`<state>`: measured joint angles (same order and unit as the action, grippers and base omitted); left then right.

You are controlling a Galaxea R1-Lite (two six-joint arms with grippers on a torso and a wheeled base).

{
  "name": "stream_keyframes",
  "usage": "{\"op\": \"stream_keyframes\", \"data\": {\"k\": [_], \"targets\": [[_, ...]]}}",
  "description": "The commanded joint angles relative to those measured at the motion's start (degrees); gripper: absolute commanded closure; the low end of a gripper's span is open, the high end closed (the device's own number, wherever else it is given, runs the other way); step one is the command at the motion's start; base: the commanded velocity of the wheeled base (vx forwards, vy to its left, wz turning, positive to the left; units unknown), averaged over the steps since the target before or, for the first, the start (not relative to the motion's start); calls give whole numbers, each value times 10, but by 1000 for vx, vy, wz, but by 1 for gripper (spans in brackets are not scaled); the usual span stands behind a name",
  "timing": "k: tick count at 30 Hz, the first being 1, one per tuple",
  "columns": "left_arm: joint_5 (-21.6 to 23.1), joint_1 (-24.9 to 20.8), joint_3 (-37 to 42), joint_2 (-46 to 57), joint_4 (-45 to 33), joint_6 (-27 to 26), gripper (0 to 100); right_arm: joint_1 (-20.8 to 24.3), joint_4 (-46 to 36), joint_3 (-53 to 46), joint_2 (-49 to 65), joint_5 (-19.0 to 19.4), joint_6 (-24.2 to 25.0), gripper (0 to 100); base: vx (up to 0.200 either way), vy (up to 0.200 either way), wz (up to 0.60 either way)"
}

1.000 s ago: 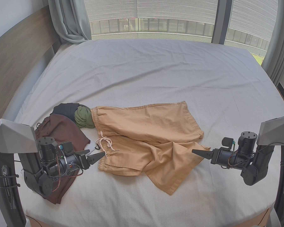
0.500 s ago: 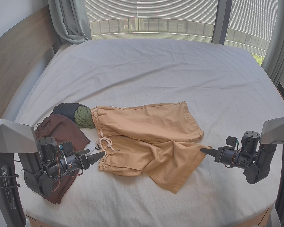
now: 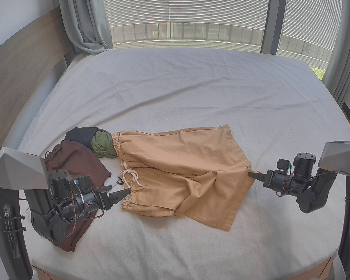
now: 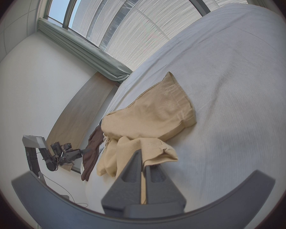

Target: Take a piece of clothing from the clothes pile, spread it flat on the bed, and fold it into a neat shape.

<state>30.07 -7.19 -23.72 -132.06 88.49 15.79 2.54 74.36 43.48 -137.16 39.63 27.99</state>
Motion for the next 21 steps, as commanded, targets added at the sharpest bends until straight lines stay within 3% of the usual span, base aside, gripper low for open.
{"op": "stream_keyframes", "data": {"k": [1, 4, 16, 17, 21], "targets": [[0, 0, 0, -3, 0, 0, 0, -4, -38, 60, -6, -2, 0, 100, 0, 0, 0], [0, 0, 0, -3, 0, 0, 0, -3, -70, 95, -14, -3, 0, 100, 0, 0, 0], [0, 0, -1, -5, 0, 0, 0, -5, -51, 124, -52, -9, -2, 100, 0, 0, 0], [0, 0, -1, -5, 0, 0, 0, -5, -44, 123, -52, -9, -2, 0, 0, 0, 0], [0, 0, 0, -3, 0, 0, 0, -5, -17, 97, -46, -11, -3, 0, 0, 0, 0]]}}
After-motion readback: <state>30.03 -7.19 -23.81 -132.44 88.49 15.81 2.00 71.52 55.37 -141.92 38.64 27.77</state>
